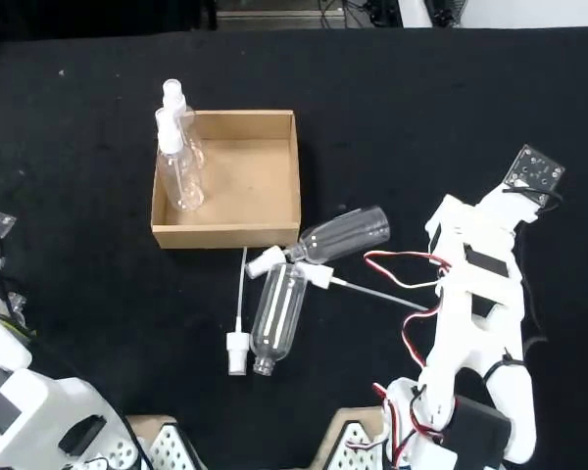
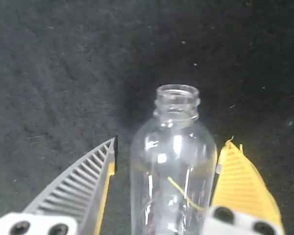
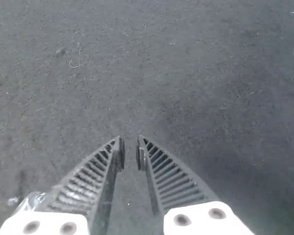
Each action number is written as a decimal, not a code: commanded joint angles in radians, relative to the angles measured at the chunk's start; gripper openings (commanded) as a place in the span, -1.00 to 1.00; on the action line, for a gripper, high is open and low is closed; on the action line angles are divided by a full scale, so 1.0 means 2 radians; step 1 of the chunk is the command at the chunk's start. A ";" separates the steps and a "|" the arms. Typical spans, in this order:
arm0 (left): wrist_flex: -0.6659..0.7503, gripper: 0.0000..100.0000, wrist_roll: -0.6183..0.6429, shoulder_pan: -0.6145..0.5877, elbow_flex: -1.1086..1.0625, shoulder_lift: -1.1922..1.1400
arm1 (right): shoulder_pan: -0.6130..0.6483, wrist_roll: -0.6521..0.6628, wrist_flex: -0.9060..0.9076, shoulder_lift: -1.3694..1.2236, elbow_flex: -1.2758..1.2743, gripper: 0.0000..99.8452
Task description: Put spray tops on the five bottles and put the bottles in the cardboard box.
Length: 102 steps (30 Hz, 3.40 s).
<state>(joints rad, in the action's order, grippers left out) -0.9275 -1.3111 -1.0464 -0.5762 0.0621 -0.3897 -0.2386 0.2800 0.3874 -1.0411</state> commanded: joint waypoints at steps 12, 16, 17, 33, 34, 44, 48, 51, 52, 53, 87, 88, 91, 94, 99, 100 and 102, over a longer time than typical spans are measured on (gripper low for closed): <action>0.016 -0.52 -0.041 -0.005 -0.016 0.009 | -0.007 0.001 -0.012 0.002 0.020 -0.92; -0.044 -0.96 -0.041 0.002 0.013 0.010 | -0.007 0.001 -0.012 0.002 0.020 -0.92; -0.071 -0.94 -0.041 0.005 0.028 0.010 | -0.007 0.001 -0.012 0.002 0.020 -0.92; -0.363 -0.94 0.254 0.174 0.200 0.006 | -0.008 0.001 -0.011 0.006 0.020 -0.92; -0.348 -0.94 0.288 0.186 0.186 0.008 | -0.008 0.001 -0.010 0.006 0.022 -0.92; -0.210 -0.94 0.485 0.267 0.056 0.101 | 0.005 0.053 0.218 0.035 0.168 -0.92; -0.121 -0.93 0.566 0.270 0.012 0.132 | 0.044 0.116 0.295 0.036 0.219 -0.92; -0.080 -0.93 0.604 0.270 -0.003 0.136 | 0.090 0.173 0.352 0.036 0.243 -0.92; -0.075 -0.93 0.610 0.270 -0.004 0.136 | 0.105 0.191 0.372 0.036 0.247 -0.92; -0.074 -0.93 0.613 0.270 -0.006 0.136 | 0.122 0.209 0.391 0.038 0.249 -0.92; -0.075 -0.93 0.618 0.325 0.003 0.136 | 0.332 0.427 0.368 0.036 0.059 -0.66; -0.077 -0.93 0.618 0.324 0.003 0.136 | 0.331 0.427 0.356 0.036 0.052 -0.66; -0.078 -0.93 0.618 0.325 0.004 0.140 | 0.331 0.427 0.318 0.036 0.033 -0.66; -0.078 -0.93 0.617 0.324 0.004 0.141 | 0.331 0.427 0.284 0.036 0.015 -0.66; -0.078 -0.93 0.617 0.319 0.008 0.143 | 0.331 0.427 0.241 0.036 -0.022 -0.66; -0.078 -0.94 0.617 0.316 0.013 0.143 | 0.330 0.427 0.236 0.036 -0.029 -0.66; -0.078 -0.94 0.617 0.310 0.019 0.147 | 0.328 0.427 0.232 0.037 -0.037 -0.66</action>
<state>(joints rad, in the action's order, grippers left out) -1.0902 -0.0821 -0.4066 -0.5976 0.2923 0.2608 0.6160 0.7772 0.3905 -1.1116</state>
